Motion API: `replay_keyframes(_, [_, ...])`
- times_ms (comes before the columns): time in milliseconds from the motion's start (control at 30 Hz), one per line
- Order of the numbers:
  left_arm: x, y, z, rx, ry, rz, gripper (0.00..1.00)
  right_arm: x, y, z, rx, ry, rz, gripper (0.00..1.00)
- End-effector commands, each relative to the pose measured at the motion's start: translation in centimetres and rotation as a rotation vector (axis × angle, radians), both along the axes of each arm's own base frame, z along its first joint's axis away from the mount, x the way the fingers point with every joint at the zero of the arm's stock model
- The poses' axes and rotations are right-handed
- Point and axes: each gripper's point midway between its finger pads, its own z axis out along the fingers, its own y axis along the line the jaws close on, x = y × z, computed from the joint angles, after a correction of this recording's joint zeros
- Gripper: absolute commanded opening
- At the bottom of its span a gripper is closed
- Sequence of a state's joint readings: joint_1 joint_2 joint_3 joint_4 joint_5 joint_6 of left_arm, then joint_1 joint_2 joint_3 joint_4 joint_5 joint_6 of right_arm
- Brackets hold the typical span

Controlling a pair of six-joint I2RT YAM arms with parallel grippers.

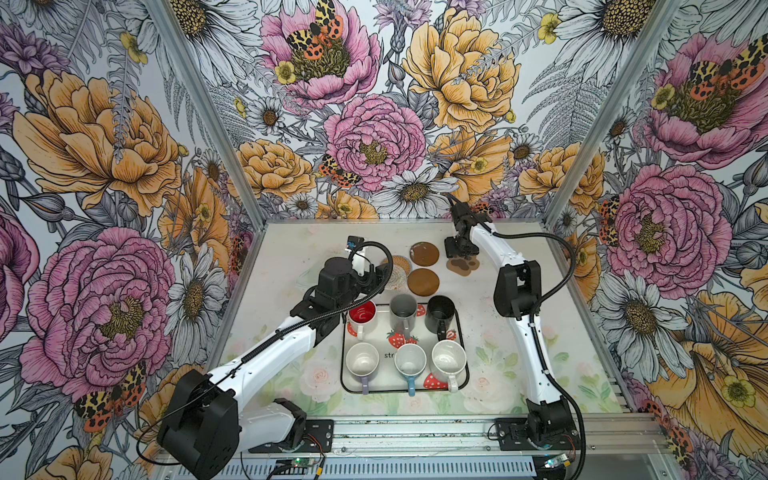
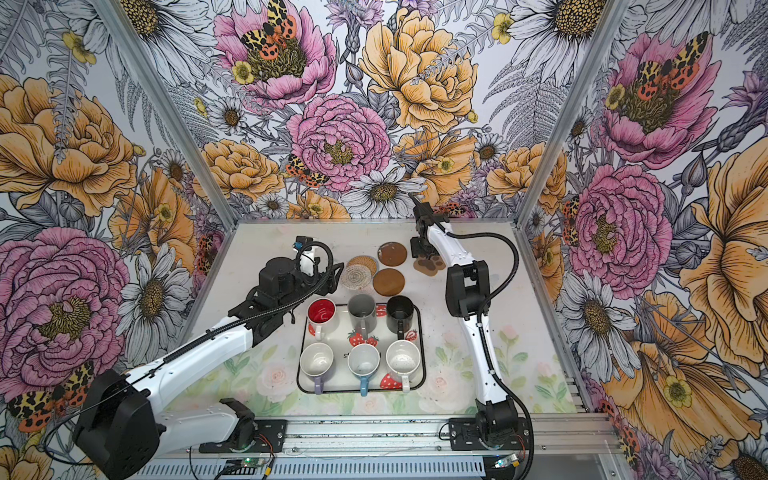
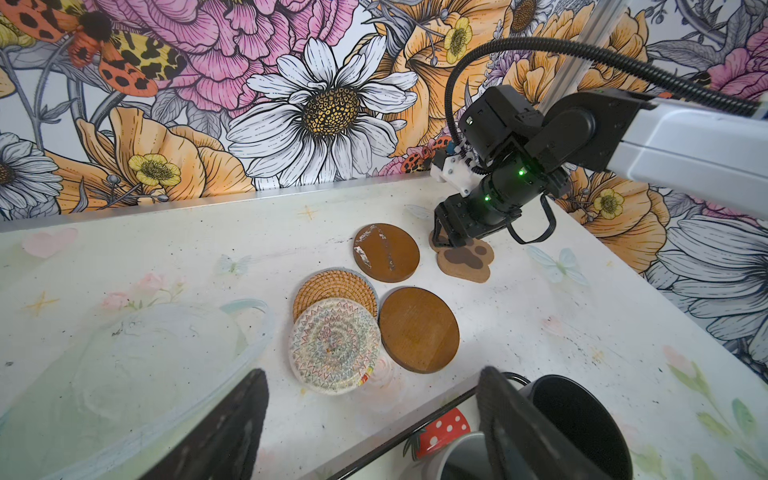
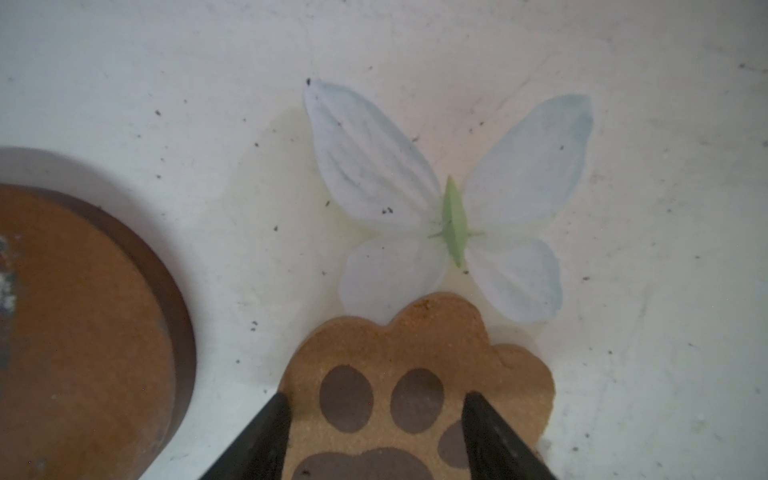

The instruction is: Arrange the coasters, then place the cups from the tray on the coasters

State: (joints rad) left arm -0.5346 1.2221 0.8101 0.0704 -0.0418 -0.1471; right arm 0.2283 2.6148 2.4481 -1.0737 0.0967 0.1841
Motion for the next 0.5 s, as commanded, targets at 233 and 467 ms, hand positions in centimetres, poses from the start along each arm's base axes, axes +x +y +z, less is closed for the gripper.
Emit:
replay_keyframes(233, [-0.6,-0.3,1.0,0.001,-0.034,-0.027,0.80,-2.4,2.1,-1.2,-0.021,0.078,0.059,0.68])
replay_keyframes(467, [-0.9,0.1,1.2,0.002,-0.044,-0.019,0.80,-4.2,0.2,-2.4,-0.080,0.142,0.046,0.68])
